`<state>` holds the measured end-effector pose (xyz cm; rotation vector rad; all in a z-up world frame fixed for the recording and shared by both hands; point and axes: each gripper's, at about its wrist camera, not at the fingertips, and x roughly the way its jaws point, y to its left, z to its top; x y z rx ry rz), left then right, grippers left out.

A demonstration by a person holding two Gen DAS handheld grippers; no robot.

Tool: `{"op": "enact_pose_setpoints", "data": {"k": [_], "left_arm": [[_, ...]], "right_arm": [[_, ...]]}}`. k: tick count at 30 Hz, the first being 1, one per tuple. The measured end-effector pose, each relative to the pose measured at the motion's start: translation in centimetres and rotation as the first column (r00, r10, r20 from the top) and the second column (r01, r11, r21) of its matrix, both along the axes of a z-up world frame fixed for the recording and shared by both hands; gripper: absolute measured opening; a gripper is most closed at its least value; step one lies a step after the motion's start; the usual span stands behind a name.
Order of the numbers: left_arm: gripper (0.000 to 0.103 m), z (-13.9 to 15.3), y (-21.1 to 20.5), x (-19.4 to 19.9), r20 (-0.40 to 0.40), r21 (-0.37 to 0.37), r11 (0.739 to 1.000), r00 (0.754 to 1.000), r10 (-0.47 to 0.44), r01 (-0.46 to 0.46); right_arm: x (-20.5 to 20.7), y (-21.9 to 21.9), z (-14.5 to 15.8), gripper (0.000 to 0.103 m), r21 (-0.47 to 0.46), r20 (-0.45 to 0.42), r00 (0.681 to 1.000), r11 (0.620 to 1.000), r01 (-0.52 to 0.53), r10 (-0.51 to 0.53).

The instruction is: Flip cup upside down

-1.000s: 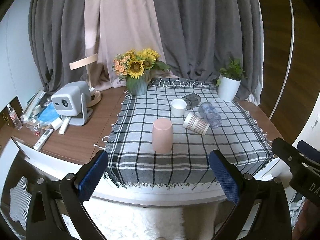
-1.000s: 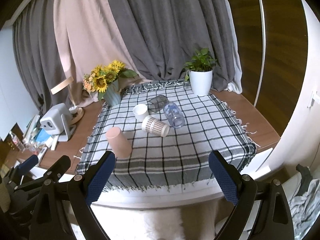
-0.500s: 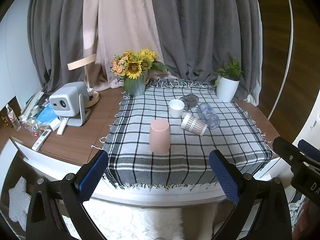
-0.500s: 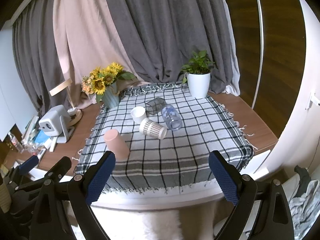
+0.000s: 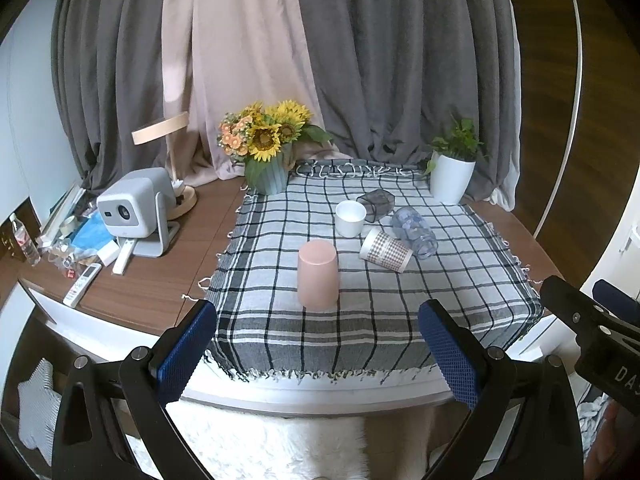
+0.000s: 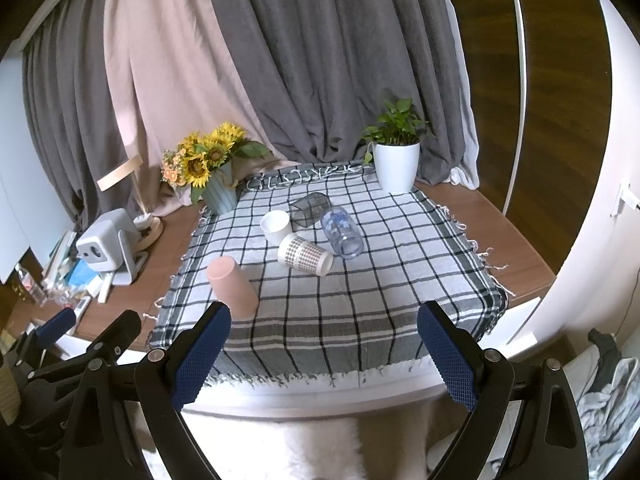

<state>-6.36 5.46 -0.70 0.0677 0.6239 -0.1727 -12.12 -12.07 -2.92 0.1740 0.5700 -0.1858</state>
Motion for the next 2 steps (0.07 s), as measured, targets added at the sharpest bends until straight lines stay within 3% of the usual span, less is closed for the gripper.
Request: {"op": "enact_pose_setpoints", "data": {"k": [2], "left_arm": [[0.103,0.09,-0.04,0.13,0.001,0.001,1.0,1.0,-0.001,0.001]], "right_arm": [[0.0,-0.06,0.0,0.095,0.0,0.0,1.0,1.0,-0.002,0.002]]}}
